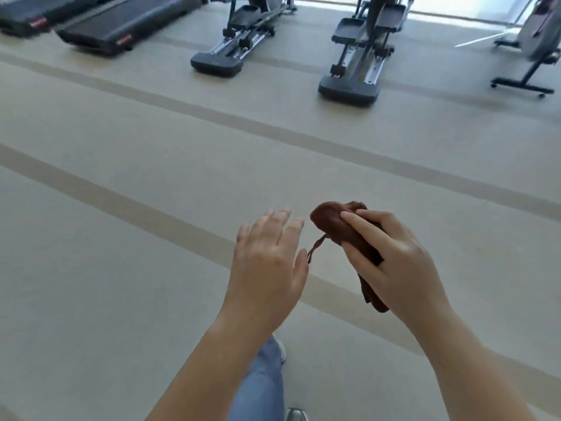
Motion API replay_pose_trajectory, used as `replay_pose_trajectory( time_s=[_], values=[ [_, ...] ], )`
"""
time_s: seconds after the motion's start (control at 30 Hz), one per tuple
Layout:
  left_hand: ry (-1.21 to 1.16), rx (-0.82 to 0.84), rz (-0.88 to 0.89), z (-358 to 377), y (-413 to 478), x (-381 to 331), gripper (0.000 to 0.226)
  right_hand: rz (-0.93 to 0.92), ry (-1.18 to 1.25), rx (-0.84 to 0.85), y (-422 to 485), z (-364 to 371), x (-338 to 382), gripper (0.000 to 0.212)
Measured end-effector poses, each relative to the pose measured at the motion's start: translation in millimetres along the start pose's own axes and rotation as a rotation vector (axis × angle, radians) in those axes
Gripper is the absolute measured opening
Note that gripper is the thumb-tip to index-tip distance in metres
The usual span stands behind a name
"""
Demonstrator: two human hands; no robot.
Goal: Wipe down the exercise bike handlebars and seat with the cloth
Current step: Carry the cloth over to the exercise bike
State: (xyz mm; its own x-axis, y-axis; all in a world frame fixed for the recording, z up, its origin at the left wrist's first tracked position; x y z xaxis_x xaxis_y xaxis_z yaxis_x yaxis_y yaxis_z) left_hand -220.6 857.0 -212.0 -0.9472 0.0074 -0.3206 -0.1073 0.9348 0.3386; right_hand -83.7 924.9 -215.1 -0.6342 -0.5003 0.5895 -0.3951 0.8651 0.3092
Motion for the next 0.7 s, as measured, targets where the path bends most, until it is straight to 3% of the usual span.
replay_pose_trajectory(
  time_s=[0.37,0.7],
  values=[
    [-0.194,0.025,0.222,61,220,37,0.037,0.220,-0.121,-0.138,174,2,-69,0.035],
    [-0.224,0.076,0.352,112,380,43,0.036,0.351,-0.151,-0.225,303,-4,-133,0.038]
  ],
)
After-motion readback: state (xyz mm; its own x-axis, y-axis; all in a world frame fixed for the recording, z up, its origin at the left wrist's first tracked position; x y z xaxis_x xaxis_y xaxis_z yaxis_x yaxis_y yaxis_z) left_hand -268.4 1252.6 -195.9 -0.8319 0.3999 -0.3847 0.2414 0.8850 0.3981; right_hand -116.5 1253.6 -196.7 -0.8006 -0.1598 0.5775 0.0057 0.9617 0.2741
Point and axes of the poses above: each hand's wrist, its own y-axis towards the middle knuckle, its own z-axis out of the palm, x = y × z, the point moved 7 cm from there along y, towards the middle knuckle, and after that the axes turned 6 degrees about z, right-handed, at the moved point
